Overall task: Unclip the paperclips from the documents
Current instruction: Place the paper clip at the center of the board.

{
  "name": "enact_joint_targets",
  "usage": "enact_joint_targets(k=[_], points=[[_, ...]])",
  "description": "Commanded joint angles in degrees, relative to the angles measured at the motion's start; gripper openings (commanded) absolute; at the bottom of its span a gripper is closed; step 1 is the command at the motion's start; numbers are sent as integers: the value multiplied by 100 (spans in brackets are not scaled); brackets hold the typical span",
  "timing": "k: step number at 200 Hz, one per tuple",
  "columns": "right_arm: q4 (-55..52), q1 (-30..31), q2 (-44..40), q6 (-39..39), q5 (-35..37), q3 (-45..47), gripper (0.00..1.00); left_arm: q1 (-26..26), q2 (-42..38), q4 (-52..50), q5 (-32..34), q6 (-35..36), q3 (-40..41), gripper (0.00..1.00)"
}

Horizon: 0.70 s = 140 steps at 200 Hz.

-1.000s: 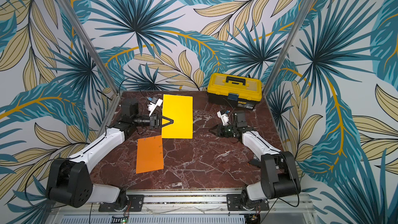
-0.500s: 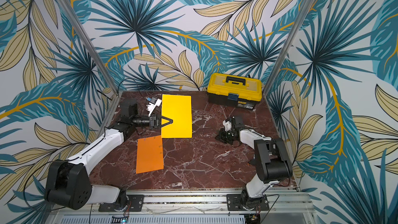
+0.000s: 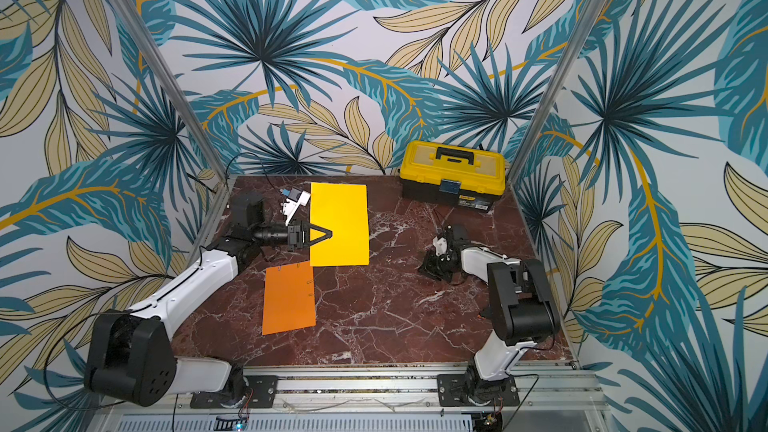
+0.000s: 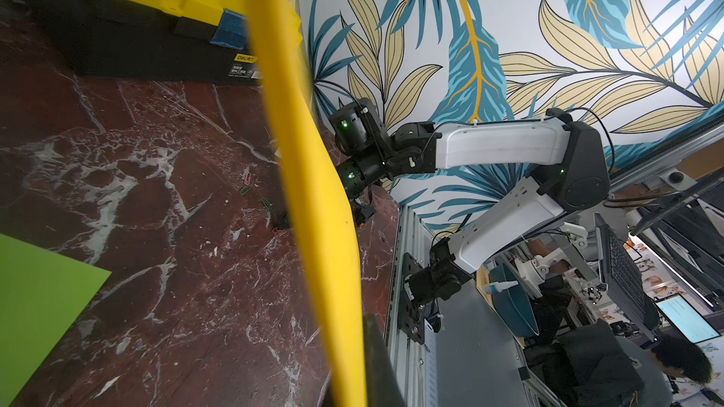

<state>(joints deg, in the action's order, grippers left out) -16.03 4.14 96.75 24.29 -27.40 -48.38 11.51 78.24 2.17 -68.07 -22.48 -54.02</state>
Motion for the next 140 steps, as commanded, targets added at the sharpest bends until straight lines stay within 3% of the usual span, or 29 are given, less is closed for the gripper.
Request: enact_joint_targets(k=[1, 81, 140], points=[[-469, -10, -103, -104, 363, -93, 24, -81, -165, 85, 72, 72, 85, 0], [-1025, -10, -837, -300, 367, -293, 39, -269, -99, 87, 662, 22, 76, 0], [-1358, 43, -1223, -460, -61, -629, 48, -787, -10, 48, 1245, -72, 100, 0]])
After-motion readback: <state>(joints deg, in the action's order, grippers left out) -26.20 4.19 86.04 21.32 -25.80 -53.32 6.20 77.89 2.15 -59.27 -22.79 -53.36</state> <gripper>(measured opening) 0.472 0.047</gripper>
